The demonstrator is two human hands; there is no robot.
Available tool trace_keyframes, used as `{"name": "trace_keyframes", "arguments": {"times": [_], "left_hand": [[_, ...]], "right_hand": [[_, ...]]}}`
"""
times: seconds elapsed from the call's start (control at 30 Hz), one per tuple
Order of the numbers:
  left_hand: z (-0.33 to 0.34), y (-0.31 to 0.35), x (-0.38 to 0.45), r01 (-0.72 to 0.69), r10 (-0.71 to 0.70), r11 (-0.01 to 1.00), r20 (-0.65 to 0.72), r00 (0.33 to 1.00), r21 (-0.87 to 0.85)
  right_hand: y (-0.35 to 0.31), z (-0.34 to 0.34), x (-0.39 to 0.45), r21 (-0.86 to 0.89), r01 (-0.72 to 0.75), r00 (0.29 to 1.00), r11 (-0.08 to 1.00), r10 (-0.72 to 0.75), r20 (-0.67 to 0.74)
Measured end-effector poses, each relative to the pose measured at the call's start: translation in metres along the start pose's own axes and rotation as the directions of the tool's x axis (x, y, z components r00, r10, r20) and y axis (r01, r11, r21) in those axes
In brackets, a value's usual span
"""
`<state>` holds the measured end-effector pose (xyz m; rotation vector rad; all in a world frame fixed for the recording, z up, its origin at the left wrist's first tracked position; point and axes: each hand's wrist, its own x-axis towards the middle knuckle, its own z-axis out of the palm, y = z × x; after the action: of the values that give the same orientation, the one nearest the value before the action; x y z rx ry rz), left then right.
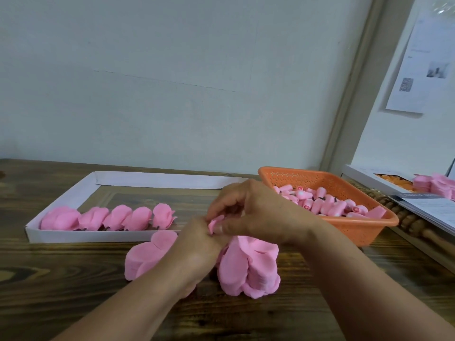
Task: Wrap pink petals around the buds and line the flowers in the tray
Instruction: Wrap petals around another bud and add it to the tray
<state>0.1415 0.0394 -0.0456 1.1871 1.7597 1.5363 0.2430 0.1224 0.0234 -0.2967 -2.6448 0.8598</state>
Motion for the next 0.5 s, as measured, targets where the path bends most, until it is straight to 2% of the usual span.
{"name": "trace_keyframes", "arguments": {"times": [0.13, 0.33, 0.4, 0.5], "left_hand": [[-0.002, 0.0, 0.0, 0.042, -0.04, 0.997, 0.032, 0.999, -0.068], [-0.004, 0.003, -0.003, 0.049, -0.043, 0.996, 0.088, 0.995, -0.068], [-0.01, 0.006, -0.004, 0.029, -0.01, 0.993, 0.168, 0.986, -0.111], [-0.025, 0.009, -0.006, 0.08, -0.013, 0.984, 0.382, 0.924, -0.159]], "right_hand": [[-0.002, -0.002, 0.003, 0.018, -0.027, 0.999, 0.999, 0.027, 0.017], [-0.005, 0.005, 0.003, -0.108, 0.004, 1.0, 0.994, -0.005, -0.017], [-0.004, 0.008, 0.003, -0.097, -0.004, 1.0, 0.995, 0.001, -0.025], [0.001, 0.002, -0.001, -0.048, -0.024, 0.994, 0.999, 0.019, -0.105]]}}
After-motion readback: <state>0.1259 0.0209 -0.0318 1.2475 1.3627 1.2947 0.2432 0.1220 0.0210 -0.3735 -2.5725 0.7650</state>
